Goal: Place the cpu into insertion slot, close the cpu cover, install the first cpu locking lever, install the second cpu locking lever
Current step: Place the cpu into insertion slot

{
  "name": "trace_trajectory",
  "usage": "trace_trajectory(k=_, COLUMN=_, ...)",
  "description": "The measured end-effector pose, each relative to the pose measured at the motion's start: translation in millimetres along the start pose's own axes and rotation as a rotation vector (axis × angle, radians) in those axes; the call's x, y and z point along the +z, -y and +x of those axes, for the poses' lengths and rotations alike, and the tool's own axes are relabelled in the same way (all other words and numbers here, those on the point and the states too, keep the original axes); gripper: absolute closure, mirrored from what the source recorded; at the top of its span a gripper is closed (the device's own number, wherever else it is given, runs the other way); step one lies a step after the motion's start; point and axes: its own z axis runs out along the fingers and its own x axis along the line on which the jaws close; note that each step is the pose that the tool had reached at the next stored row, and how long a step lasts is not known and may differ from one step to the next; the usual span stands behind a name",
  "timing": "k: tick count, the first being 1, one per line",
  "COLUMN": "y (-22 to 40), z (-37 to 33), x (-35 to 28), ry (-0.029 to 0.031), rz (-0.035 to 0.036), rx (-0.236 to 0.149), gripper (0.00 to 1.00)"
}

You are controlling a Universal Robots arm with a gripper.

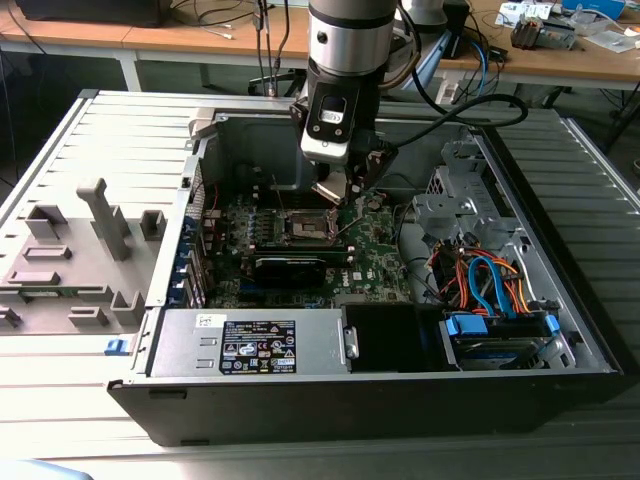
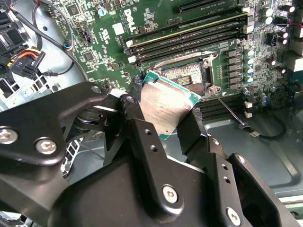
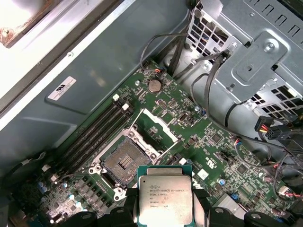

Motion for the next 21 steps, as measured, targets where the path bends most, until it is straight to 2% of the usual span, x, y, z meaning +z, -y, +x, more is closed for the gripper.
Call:
trace_trajectory(k=3, y=0.0, z=0.0, x=0.0, ry=0.0021, rz=0.0021, rx=0.000, gripper=0.45)
trace_trajectory(k=21, y=0.0, z=0.0, x=0.5, ry=0.0047, rz=0.0041, rx=0.006, gripper=0.45)
